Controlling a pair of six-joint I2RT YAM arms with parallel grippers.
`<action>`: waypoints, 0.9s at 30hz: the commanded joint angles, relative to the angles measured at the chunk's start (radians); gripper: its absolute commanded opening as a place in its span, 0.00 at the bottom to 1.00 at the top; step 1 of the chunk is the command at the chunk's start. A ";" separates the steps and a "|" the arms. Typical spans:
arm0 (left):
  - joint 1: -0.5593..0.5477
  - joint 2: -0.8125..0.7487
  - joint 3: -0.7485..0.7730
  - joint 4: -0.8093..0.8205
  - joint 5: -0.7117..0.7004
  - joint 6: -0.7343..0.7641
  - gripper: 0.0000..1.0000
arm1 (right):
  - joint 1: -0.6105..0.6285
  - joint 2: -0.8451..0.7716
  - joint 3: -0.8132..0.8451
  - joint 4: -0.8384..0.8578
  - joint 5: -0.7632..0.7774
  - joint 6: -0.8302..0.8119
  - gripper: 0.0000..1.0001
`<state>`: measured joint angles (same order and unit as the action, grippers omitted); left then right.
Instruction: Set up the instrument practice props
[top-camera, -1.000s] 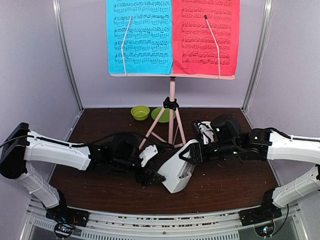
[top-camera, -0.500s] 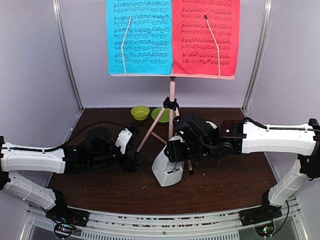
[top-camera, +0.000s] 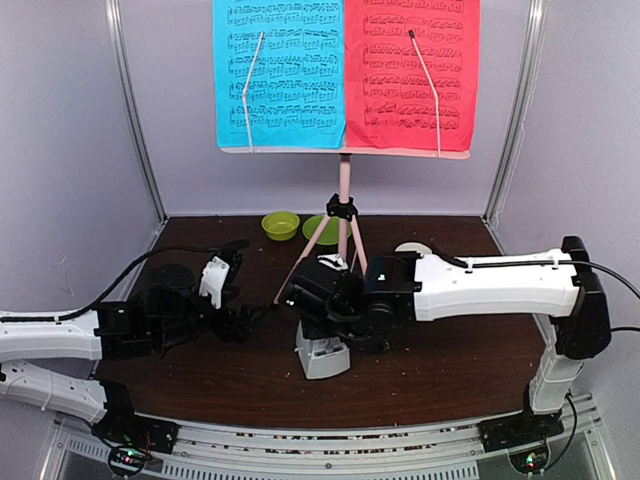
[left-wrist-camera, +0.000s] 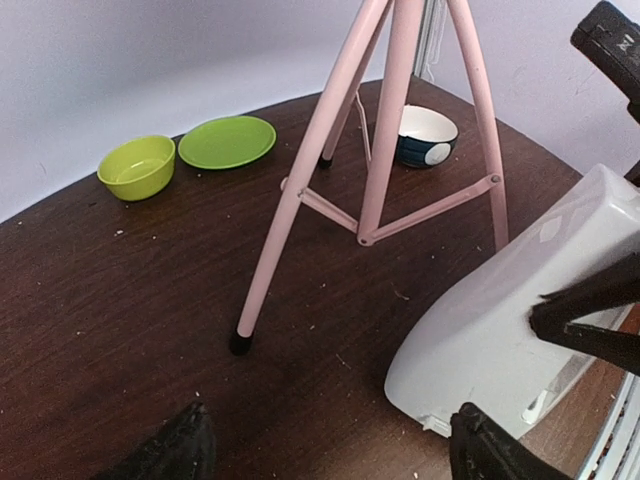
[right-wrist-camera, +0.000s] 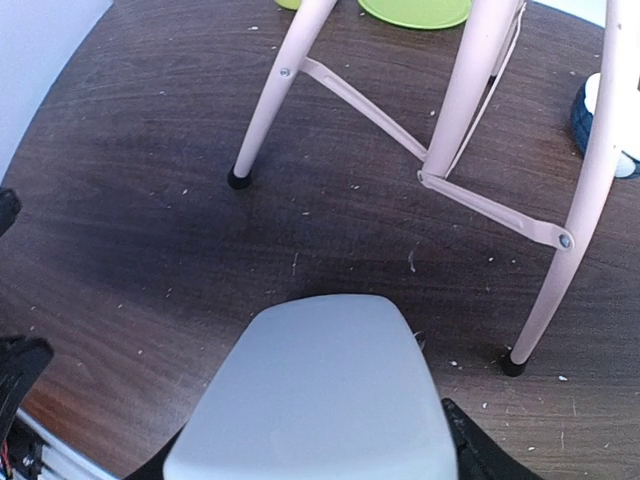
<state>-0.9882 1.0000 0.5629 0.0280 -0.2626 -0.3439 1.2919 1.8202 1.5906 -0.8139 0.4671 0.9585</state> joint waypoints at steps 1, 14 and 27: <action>0.006 -0.034 -0.020 0.002 0.009 -0.007 0.83 | 0.023 0.055 0.154 -0.160 0.164 0.144 0.16; 0.006 -0.163 -0.080 -0.042 0.055 -0.049 0.83 | 0.081 0.226 0.289 -0.284 0.132 0.405 0.38; 0.006 -0.232 -0.041 -0.145 0.113 -0.064 0.85 | 0.095 0.040 0.100 -0.016 -0.005 0.410 1.00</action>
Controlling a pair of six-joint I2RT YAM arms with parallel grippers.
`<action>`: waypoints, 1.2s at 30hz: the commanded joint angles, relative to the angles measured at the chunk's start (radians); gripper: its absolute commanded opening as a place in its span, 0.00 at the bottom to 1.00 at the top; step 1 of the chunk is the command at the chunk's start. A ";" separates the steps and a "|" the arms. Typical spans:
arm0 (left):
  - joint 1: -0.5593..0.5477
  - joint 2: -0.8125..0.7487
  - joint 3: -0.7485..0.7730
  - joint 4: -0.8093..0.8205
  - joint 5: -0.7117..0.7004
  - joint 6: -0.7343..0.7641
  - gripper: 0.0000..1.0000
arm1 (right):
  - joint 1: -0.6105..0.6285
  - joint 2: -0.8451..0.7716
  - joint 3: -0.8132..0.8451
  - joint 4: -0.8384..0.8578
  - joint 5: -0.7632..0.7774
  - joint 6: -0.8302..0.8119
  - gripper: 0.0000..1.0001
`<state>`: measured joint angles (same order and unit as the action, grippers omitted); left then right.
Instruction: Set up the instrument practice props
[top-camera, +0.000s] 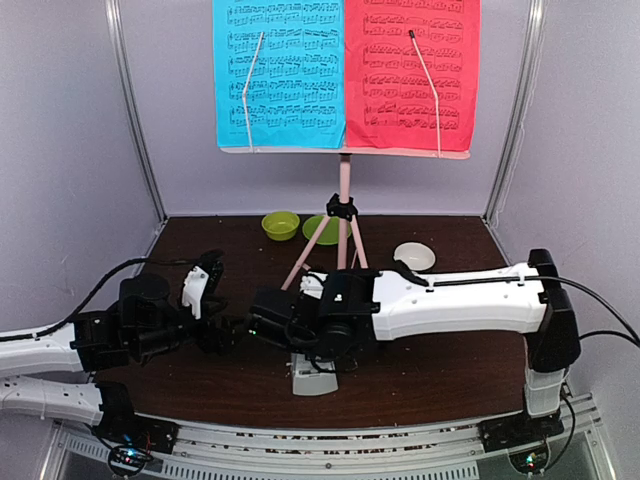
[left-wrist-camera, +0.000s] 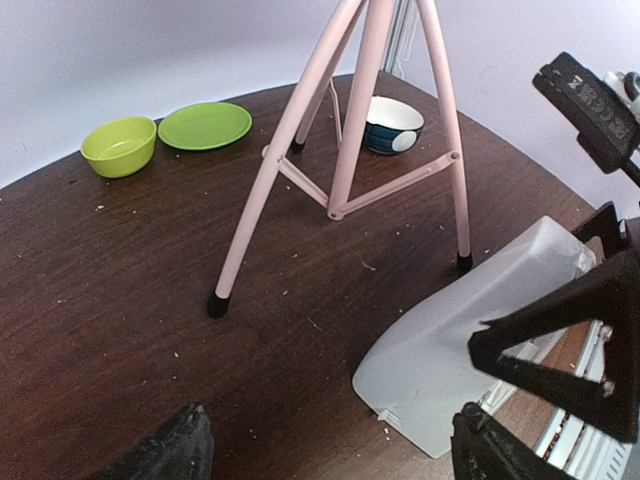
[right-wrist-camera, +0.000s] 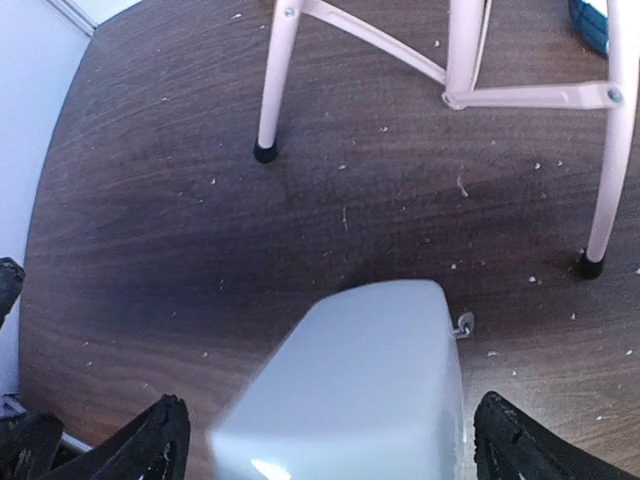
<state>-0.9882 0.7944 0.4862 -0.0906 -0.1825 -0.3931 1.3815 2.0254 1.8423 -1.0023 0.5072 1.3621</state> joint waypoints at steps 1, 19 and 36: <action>0.004 -0.031 0.040 -0.033 0.039 -0.014 0.86 | 0.005 -0.209 -0.214 0.228 -0.051 0.000 1.00; -0.357 0.282 0.379 -0.181 -0.339 -0.465 0.97 | -0.146 -0.894 -0.986 0.623 -0.017 -0.286 1.00; -0.360 0.667 0.636 -0.368 -0.418 -0.701 0.92 | -0.264 -0.973 -1.065 0.585 -0.013 -0.382 1.00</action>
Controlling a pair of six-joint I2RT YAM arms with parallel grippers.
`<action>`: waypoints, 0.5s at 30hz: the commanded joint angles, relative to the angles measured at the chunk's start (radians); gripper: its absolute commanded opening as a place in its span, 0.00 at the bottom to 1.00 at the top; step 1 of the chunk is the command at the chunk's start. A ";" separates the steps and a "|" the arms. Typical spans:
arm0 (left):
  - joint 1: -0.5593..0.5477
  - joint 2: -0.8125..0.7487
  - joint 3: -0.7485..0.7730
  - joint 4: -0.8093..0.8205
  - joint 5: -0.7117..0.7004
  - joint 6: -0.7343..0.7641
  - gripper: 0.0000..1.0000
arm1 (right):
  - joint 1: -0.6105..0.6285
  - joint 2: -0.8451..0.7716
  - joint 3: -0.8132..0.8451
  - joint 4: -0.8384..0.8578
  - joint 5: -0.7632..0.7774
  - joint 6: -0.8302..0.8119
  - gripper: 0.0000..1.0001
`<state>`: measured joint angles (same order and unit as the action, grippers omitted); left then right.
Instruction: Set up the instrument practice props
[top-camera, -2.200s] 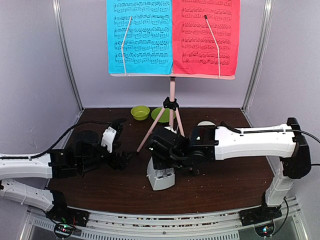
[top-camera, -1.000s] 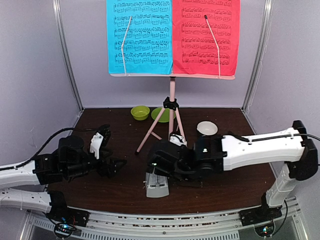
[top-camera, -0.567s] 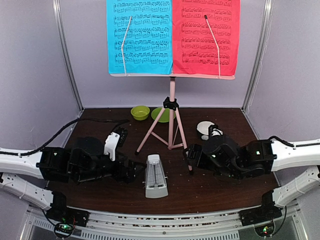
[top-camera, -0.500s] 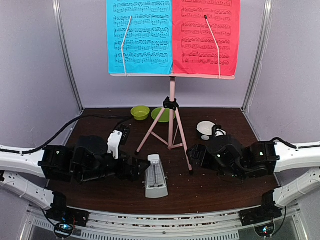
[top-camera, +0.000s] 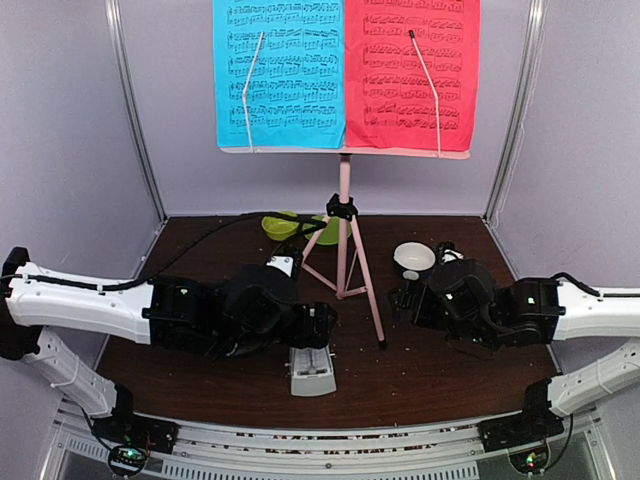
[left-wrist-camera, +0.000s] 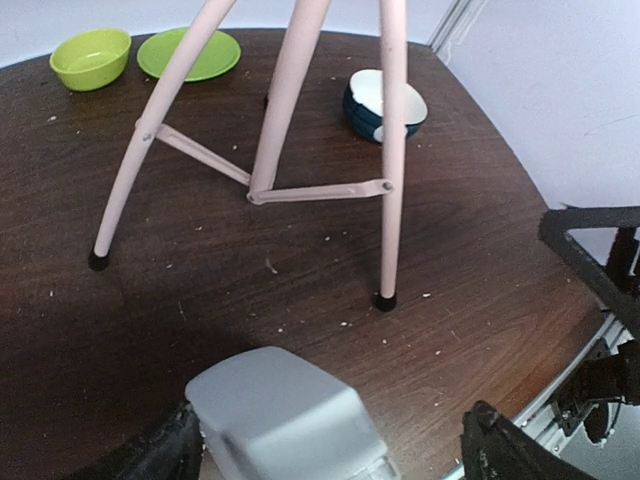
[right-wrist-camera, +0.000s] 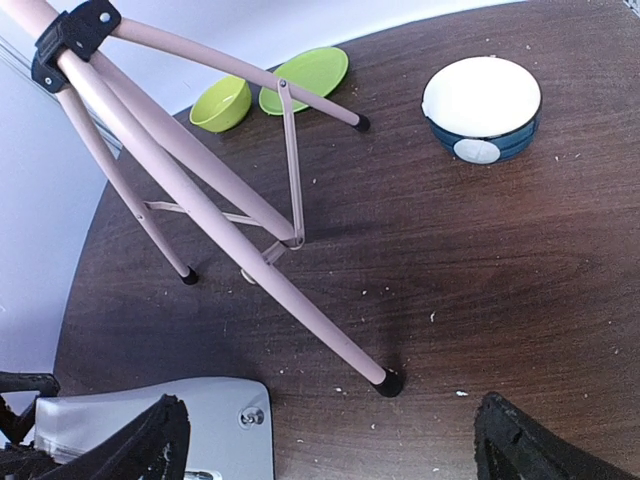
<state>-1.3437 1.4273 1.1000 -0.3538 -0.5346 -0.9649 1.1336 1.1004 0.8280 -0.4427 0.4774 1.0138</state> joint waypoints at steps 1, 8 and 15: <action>-0.005 0.044 0.024 -0.125 -0.069 -0.158 0.90 | -0.023 -0.057 -0.061 0.046 -0.005 -0.045 1.00; -0.005 0.121 0.045 -0.215 -0.050 -0.202 0.84 | -0.032 -0.069 -0.100 0.138 -0.081 -0.061 1.00; -0.003 0.061 -0.045 -0.135 -0.051 -0.106 0.74 | -0.033 0.011 -0.121 0.259 -0.188 -0.038 1.00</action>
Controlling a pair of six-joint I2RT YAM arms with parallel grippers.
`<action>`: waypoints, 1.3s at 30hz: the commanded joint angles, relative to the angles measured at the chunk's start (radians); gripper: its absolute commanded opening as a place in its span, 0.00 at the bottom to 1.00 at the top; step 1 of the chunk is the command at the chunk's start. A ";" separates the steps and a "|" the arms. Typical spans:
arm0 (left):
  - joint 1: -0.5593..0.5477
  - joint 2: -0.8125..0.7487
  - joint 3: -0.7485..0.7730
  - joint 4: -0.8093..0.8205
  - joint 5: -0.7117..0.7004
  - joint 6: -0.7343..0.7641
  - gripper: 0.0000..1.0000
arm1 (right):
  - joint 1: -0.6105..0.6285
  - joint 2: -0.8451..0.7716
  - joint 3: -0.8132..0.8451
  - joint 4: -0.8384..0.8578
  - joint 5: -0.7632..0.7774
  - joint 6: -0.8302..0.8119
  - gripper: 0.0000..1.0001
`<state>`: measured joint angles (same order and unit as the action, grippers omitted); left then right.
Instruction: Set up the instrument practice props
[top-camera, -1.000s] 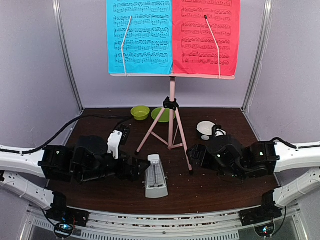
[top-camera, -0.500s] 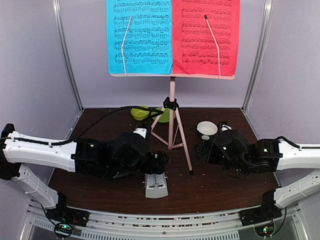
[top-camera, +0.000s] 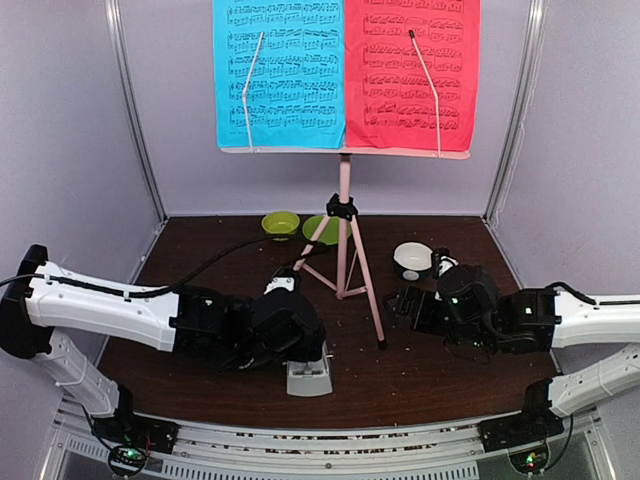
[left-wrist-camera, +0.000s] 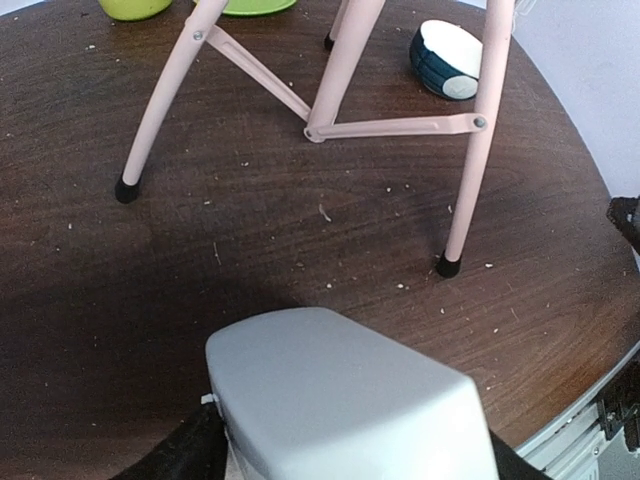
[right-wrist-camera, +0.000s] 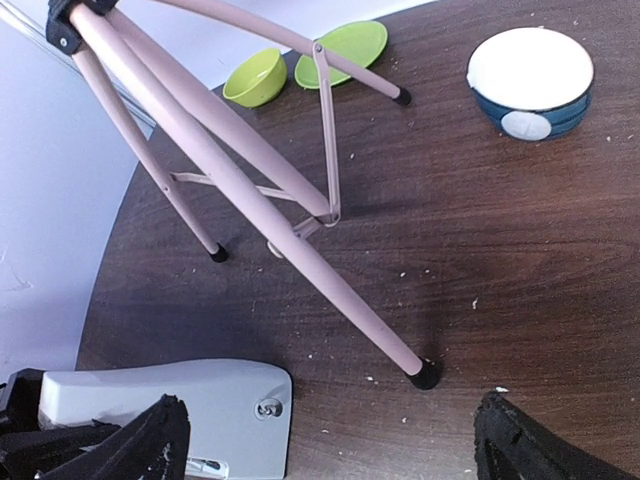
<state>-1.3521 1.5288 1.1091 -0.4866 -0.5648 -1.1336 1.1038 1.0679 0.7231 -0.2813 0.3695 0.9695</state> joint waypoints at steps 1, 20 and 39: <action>0.005 -0.045 -0.061 0.009 -0.022 0.088 0.73 | -0.003 0.056 -0.016 0.115 -0.105 0.008 1.00; 0.006 0.070 0.016 -0.044 0.035 0.155 0.61 | 0.011 0.093 -0.127 0.372 -0.230 0.018 0.96; -0.001 -0.334 -0.136 0.447 -0.003 0.743 0.25 | 0.015 0.089 -0.119 0.536 -0.438 -0.232 0.70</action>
<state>-1.3495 1.2846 0.9844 -0.3344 -0.5579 -0.5945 1.1137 1.1751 0.5720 0.1967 0.0048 0.8021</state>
